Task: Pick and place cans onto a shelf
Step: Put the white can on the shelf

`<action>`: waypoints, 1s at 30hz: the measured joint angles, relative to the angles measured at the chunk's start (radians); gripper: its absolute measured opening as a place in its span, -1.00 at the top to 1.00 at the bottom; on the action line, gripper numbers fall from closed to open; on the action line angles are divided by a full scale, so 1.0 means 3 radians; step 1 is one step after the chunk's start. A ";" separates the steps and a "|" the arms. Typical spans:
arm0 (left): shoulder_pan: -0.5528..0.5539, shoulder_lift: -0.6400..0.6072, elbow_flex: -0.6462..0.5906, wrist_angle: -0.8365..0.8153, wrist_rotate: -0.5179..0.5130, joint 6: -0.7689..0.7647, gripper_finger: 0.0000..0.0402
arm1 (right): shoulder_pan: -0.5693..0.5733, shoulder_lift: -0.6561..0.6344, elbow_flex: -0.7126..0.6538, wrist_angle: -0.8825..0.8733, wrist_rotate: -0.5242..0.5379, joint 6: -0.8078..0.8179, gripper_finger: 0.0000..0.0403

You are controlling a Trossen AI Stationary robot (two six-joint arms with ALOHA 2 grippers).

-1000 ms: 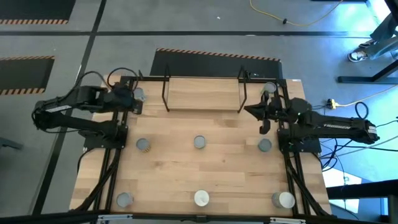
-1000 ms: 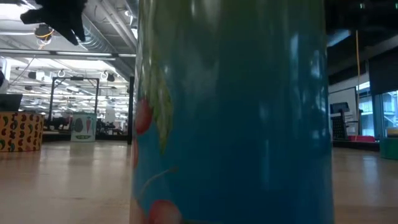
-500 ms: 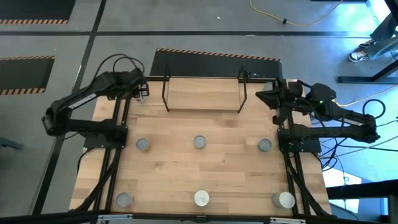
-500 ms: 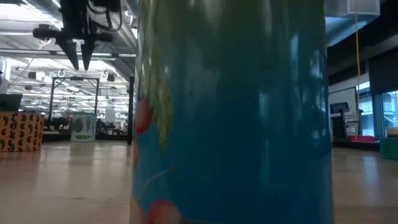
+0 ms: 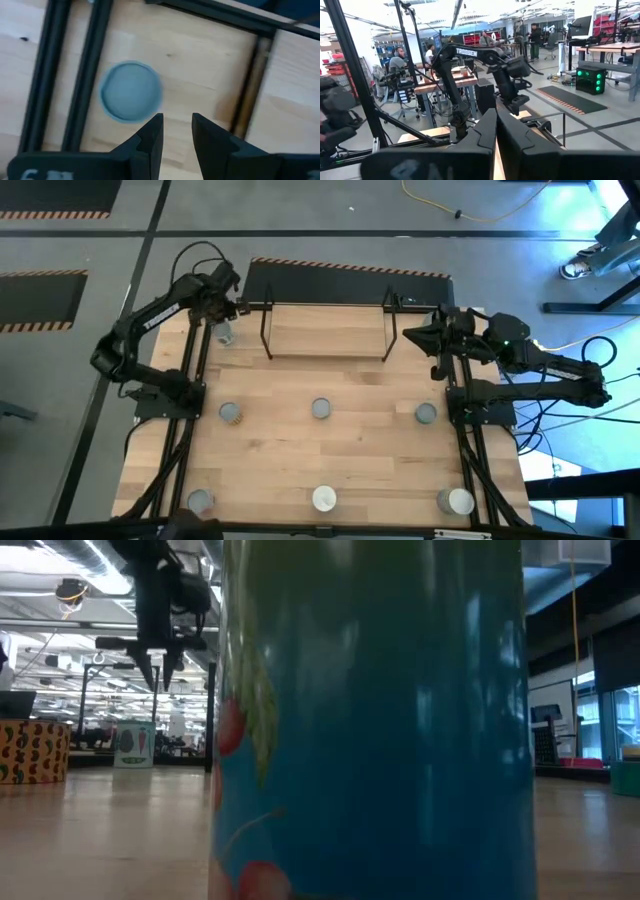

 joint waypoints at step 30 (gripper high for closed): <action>0.0392 0.0886 0.0018 0.0044 0.0405 0.0021 0.53 | -0.0001 0.0016 -0.0005 0.0029 0.0000 -0.0005 0.91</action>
